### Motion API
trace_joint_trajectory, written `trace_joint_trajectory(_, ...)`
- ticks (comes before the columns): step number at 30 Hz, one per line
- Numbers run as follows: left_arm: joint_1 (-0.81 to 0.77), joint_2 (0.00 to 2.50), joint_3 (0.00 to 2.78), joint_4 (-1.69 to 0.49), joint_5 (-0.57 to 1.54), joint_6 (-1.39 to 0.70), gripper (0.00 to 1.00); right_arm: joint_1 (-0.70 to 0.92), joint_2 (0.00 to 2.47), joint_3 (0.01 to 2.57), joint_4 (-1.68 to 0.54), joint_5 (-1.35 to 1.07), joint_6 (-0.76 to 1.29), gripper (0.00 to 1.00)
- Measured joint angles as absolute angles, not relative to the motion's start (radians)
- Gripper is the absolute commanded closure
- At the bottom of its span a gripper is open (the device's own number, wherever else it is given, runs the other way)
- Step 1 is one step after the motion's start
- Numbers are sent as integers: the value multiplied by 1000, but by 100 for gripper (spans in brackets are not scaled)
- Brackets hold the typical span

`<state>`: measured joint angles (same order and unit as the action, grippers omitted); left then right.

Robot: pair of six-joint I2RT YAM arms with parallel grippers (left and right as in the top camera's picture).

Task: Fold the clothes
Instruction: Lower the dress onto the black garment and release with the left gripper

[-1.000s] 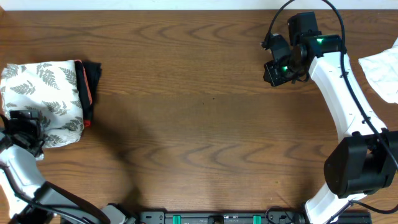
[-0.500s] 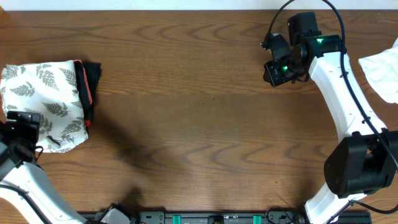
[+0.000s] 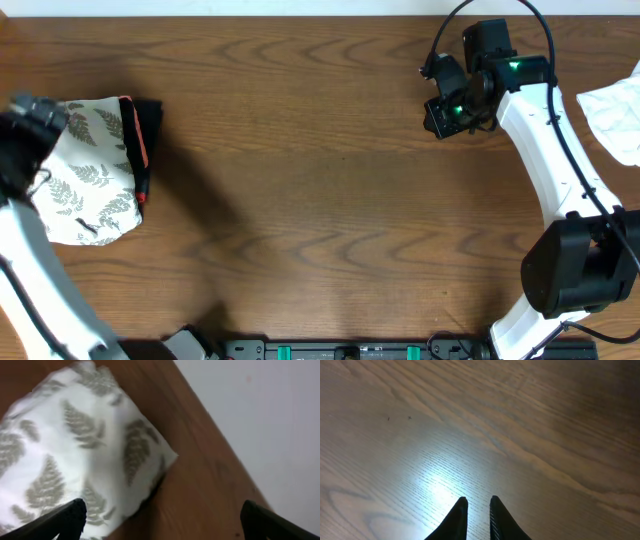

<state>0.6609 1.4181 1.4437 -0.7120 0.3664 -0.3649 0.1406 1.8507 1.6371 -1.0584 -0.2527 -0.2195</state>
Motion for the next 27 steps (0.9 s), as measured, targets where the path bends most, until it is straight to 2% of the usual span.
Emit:
trace_joint_trajectory(8, 572, 1667, 1510, -842, 243, -262, 2, 141, 1851, 1637, -1058, -253, -220, 85)
trace_joint_trajectory(18, 527, 1940, 1513, -832, 173, -228, 2, 141, 1851, 1637, -1063, -253, -220, 85)
trace_joint_trajectory(27, 486, 1991, 1536, -848, 117, -227, 2, 141, 1851, 1637, -1073, -253, -220, 85)
